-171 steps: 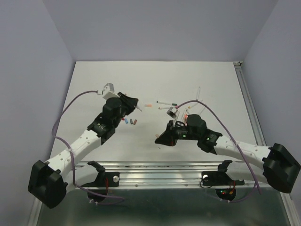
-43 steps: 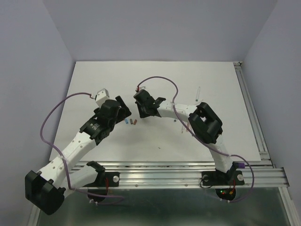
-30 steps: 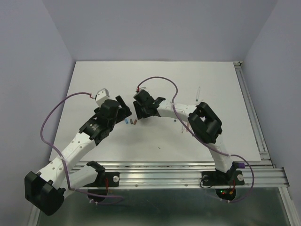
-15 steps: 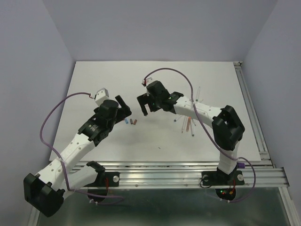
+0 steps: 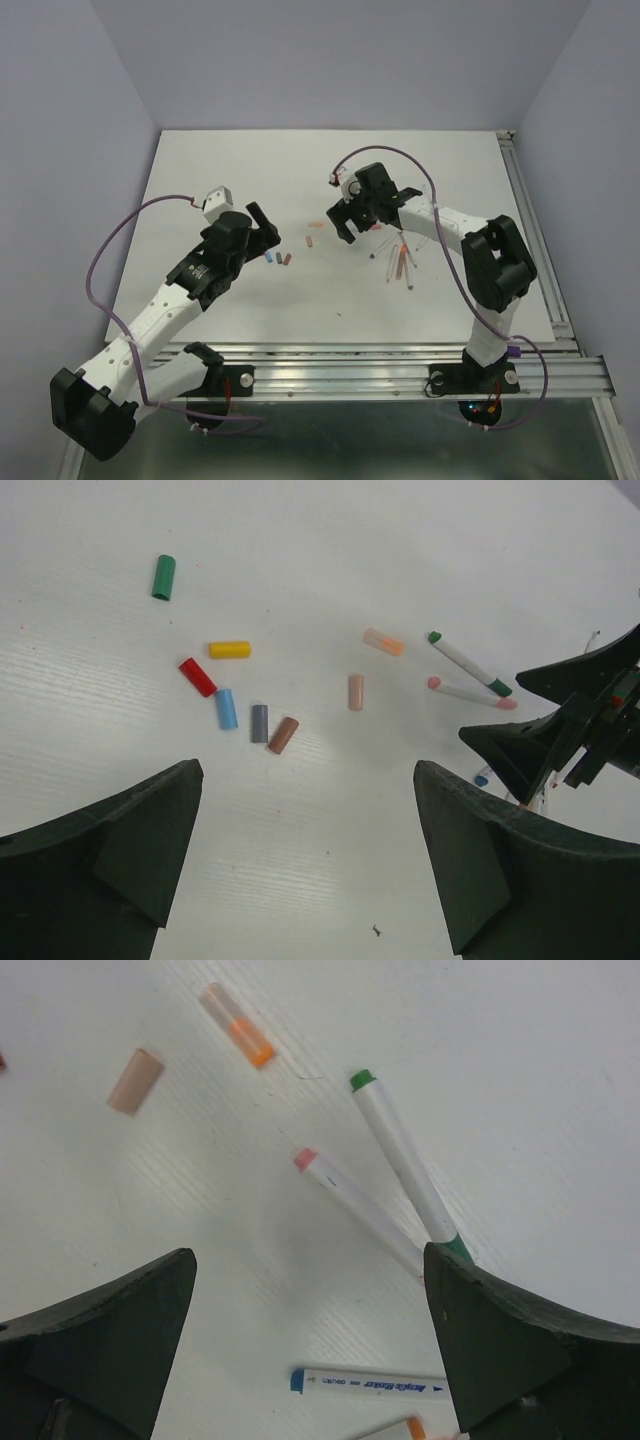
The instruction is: Open the pen caps
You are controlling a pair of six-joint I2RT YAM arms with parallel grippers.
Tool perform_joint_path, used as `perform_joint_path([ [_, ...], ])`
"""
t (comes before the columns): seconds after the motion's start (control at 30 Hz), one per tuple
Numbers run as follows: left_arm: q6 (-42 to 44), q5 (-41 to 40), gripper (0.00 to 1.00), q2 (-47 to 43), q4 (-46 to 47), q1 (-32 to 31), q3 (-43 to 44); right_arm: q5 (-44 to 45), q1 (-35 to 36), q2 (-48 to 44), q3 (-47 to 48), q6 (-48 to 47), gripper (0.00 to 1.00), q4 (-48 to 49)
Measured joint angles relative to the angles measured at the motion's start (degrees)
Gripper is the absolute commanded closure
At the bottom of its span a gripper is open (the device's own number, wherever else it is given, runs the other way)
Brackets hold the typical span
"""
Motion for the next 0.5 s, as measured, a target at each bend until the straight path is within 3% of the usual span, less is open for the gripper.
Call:
perform_joint_path([
  [0.5,0.39,0.42,0.01,0.07,0.09,0.00,0.00,-5.60,1.01,9.18,7.13,-8.61,0.00,-6.38],
])
